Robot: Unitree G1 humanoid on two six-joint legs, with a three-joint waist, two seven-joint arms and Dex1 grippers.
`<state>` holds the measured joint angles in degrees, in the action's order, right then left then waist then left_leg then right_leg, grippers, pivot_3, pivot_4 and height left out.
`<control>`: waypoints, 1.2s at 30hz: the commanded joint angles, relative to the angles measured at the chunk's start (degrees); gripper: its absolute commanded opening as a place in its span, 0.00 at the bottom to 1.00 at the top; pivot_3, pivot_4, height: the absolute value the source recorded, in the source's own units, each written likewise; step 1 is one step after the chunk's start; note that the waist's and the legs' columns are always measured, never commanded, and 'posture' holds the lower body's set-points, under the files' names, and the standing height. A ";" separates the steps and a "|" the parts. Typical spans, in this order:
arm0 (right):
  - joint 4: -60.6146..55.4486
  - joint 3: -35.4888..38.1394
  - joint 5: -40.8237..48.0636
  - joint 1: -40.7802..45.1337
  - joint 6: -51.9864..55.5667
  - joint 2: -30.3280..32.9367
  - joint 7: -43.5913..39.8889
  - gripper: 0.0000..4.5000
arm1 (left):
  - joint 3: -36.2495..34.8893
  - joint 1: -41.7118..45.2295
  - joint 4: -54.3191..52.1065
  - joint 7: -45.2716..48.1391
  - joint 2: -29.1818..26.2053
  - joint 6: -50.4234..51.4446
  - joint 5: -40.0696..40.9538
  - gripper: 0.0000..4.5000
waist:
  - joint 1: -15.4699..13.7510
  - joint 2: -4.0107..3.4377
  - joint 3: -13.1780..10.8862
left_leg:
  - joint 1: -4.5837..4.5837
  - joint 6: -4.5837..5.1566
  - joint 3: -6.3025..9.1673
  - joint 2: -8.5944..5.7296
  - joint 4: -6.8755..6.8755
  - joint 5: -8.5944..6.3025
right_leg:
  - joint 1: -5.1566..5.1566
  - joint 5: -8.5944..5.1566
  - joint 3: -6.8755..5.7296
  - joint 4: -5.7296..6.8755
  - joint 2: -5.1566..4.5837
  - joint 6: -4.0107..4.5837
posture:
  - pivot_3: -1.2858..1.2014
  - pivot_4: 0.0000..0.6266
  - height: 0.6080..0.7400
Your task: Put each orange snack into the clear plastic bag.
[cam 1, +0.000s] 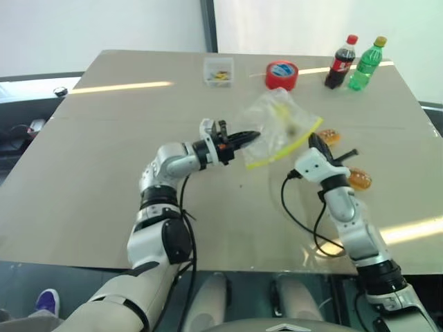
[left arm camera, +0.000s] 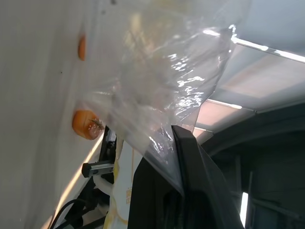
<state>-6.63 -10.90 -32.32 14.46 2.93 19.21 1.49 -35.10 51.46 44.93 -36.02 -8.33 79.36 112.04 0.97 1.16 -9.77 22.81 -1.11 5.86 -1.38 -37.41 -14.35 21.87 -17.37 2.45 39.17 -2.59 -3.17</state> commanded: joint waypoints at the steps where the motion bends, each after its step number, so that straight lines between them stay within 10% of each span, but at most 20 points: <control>1: -3.31 0.90 0.23 0.08 -1.60 1.31 -1.64 0.02 | -0.31 -0.73 -2.53 0.80 0.40 -0.36 0.96 0.00 | -0.05 0.00 0.00 | 0.00 0.00 0.00 0.00 -0.01 0.00 | 0.00 0.00 0.00 0.00 0.00 0.00 | 0.52 0.24 1.00; 5: -3.38 0.80 2.11 -1.09 -3.11 1.89 -3.75 0.02 | -0.07 -1.54 -2.79 0.88 0.62 -0.08 0.96 0.00 | -0.11 0.00 0.00 | 0.00 0.01 0.00 0.00 -0.01 0.00 | -0.01 0.00 0.00 0.02 0.00 0.00 | 0.52 0.24 1.00; 12: 0.07 -2.91 -2.51 -1.56 -6.14 2.24 -2.28 0.73 | 0.09 -3.25 -2.95 1.08 0.47 0.89 0.96 0.00 | -0.05 0.00 0.00 | -0.04 0.00 -0.01 0.00 -0.02 0.01 | 0.00 0.00 0.02 0.07 0.01 0.00 | 0.52 0.24 1.00; 23: 6.59 -2.24 -6.58 3.27 -10.41 1.25 7.29 0.73 | 1.33 -3.71 -3.46 0.99 0.81 1.94 0.96 0.00 | -0.09 0.01 0.01 | -0.07 0.01 -0.03 -0.02 -0.13 0.10 | 0.00 0.00 0.03 0.32 -0.02 0.00 | 0.52 0.24 1.00; 32: 6.34 -1.00 -5.02 4.29 -18.50 5.09 8.24 0.03 | 2.25 -3.27 -2.86 0.40 -0.15 1.39 0.96 0.00 | -0.03 0.01 0.01 | -0.08 0.03 -0.04 -0.06 -0.15 0.11 | 0.00 0.00 0.04 0.37 -0.04 0.00 | 0.52 0.24 1.00; 36: 5.30 -0.59 -4.20 3.99 -20.03 5.81 6.62 0.03 | 2.79 -3.37 -3.29 0.38 -0.39 1.09 0.96 0.00 | 0.00 0.01 0.00 | -0.10 0.02 -0.04 -0.06 -0.18 0.13 | 0.01 0.00 0.05 0.46 -0.04 0.00 | 0.52 0.24 1.00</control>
<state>1.18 -12.85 -37.54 17.91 -15.64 24.38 8.28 -32.81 47.95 43.08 -35.74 -8.29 80.19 112.05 0.96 1.17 -9.76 22.71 -1.08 5.81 -1.44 -37.61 -14.22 21.88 -17.38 2.50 39.64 -2.63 -3.17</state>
